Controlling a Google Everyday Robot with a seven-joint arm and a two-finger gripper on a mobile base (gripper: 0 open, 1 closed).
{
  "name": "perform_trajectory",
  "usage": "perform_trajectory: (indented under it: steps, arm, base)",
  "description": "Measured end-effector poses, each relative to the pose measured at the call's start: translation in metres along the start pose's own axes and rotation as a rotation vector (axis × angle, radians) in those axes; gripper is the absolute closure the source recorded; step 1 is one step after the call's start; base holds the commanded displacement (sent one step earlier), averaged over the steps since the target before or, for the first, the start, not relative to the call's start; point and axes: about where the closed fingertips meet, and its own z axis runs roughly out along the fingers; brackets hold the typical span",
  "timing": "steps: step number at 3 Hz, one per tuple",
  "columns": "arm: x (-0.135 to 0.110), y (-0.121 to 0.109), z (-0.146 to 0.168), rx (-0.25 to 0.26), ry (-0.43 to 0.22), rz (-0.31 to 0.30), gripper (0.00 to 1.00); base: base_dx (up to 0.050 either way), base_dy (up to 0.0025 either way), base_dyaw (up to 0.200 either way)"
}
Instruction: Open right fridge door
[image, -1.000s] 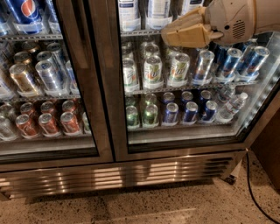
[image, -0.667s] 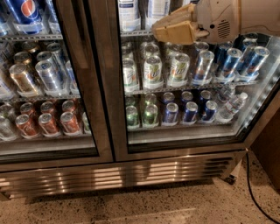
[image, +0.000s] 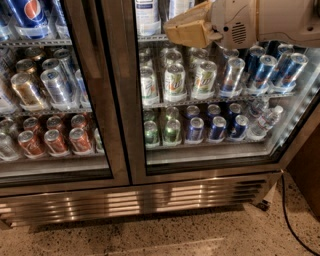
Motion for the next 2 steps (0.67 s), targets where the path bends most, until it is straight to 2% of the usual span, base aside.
perform_trajectory:
  steps: [1,2]
  arm:
    - [-0.012,0.001,0.019,-0.001,-0.057,-0.024,0.83]
    - [-0.025,0.003,0.037,-0.003,-0.114,-0.044,0.6]
  base:
    - [0.0,0.0,0.0]
    - [0.0,0.0,0.0]
